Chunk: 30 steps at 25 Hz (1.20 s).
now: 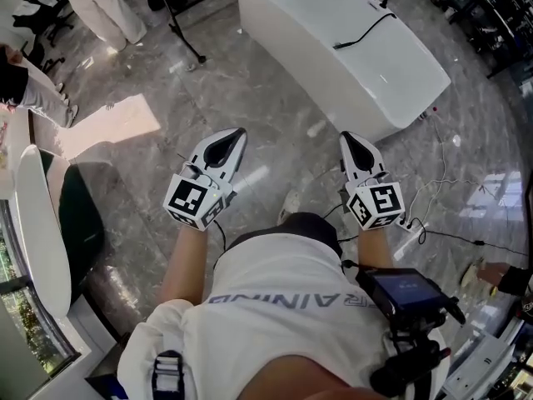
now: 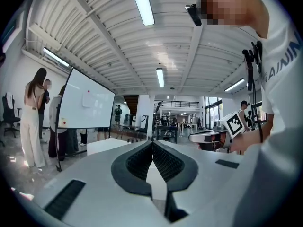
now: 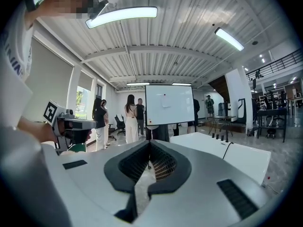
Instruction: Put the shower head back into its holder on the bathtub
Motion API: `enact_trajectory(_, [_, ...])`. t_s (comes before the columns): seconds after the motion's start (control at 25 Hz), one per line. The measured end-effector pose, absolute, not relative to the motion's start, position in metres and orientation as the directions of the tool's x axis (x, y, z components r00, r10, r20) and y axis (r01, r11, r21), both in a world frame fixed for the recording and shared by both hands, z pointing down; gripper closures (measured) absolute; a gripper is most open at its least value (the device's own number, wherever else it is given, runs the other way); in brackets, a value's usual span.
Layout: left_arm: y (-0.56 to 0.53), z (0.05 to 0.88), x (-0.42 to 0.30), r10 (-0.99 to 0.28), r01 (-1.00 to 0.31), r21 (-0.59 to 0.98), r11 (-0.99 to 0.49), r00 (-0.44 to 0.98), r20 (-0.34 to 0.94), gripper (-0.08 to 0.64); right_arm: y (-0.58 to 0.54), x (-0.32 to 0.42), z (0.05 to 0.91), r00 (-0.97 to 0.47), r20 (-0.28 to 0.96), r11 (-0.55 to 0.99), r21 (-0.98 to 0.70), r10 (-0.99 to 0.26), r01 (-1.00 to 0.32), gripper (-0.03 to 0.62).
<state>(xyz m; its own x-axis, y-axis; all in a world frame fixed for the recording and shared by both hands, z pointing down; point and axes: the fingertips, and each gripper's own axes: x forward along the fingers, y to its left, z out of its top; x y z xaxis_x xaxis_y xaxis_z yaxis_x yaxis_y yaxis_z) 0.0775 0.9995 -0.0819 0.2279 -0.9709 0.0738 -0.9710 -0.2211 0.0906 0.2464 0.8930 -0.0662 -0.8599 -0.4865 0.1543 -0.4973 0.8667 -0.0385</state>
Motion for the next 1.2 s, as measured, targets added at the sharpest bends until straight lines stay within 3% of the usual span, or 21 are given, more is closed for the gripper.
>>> enact_trajectory(0.64, [0.830, -0.067, 0.114, -0.974, -0.977, 0.097, -0.189, 0.200, 0.111, 0.543, 0.728, 0.274, -0.046, -0.880, 0.152, 0.879, -0.096, -0.451, -0.467, 0.580])
enact_trajectory(1.2, [0.742, -0.058, 0.063, -0.965, -0.966, 0.109, -0.233, 0.244, 0.098, 0.543, 0.653, 0.229, -0.040, -0.859, 0.153, 0.859, -0.088, -0.488, -0.504, 0.580])
